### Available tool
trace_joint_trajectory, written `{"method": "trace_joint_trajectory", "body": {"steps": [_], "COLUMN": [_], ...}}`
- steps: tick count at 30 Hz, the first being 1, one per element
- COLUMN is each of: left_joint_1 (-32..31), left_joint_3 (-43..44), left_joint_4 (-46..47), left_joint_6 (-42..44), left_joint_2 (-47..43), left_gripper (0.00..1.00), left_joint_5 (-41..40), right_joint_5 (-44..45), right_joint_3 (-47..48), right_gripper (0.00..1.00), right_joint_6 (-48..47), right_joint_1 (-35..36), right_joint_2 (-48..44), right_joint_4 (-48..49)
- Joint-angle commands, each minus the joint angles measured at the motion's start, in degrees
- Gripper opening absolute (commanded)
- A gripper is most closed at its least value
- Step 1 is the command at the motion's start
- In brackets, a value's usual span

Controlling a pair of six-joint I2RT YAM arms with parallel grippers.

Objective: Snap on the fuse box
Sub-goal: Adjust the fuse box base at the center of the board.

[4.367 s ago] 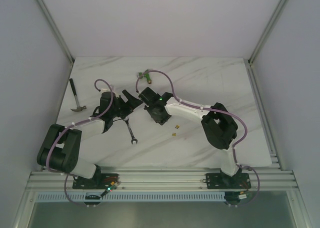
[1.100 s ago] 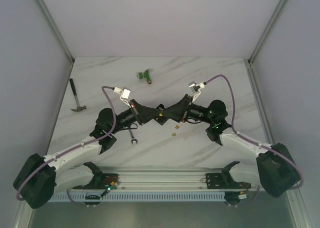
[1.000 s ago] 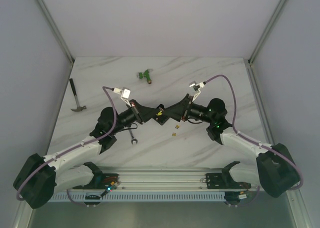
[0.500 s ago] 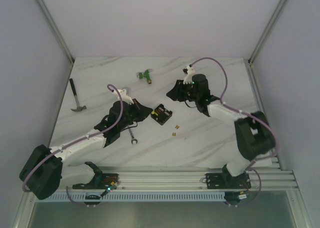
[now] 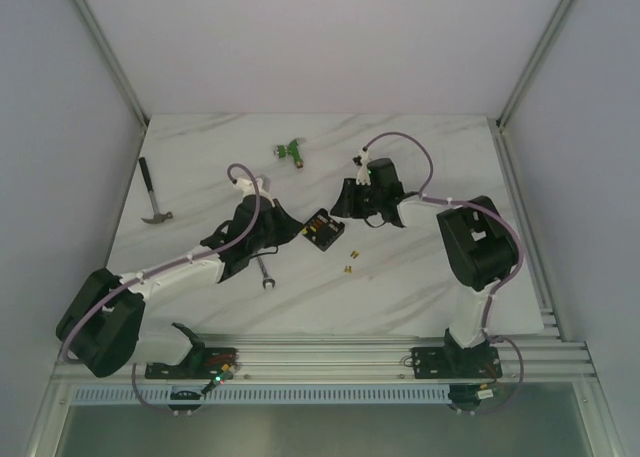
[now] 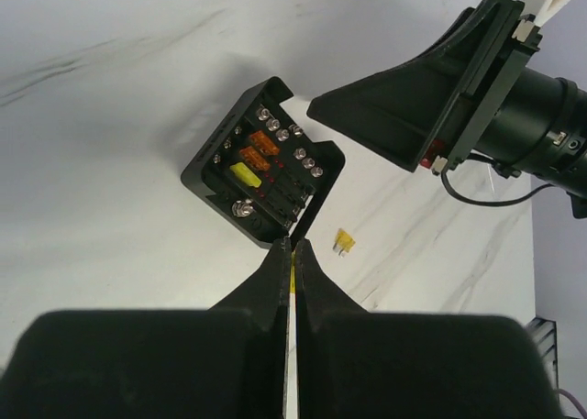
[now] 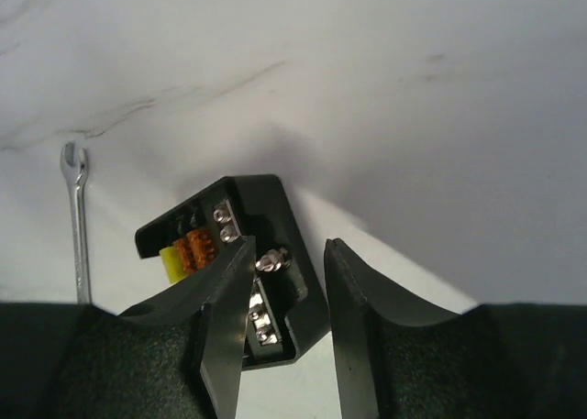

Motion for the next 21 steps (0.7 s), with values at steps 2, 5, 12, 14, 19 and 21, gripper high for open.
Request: {"method": "trace_joint_trajectory", "body": {"steps": [2,5,12,14,19,21], "left_joint_1": [0.41,0.45,0.37,0.39,0.37,0.32], "left_joint_3": [2.62,3.38,4.62,5.01,6.38,6.72], "left_joint_4": [-3.39,-4.71,-8.01,-9.6,-14.19,-16.25], "left_joint_6": [0.46,0.97,2.23,2.54,2.76,2.67], "left_joint_2": [1.43,1.96,2.7,2.69,2.35,1.78], "left_gripper": [0.0,0.0,0.0,0.0,0.0,0.0], "left_joint_5": [-0.52,-0.43,-0.01,-0.45,-0.05,0.07], "right_joint_5": [-5.69,-7.55,-8.56,-7.18,-2.04,-0.05], "right_joint_3": [-5.03,-9.21,-15.8,-17.43,-21.38,-22.06], "right_gripper": [0.42,0.4,0.38,0.38,0.38,0.38], "right_joint_6": [3.52,6.05,12.11,14.69,20.91,21.66], "right_joint_1": [1.14,1.75,5.2,6.21,9.5,11.09], "right_joint_2": [-1.3,-3.04,-7.09,-8.14,-11.04,-12.2], "right_joint_4": [2.56,5.62,12.7,14.98,19.18,19.01]}}
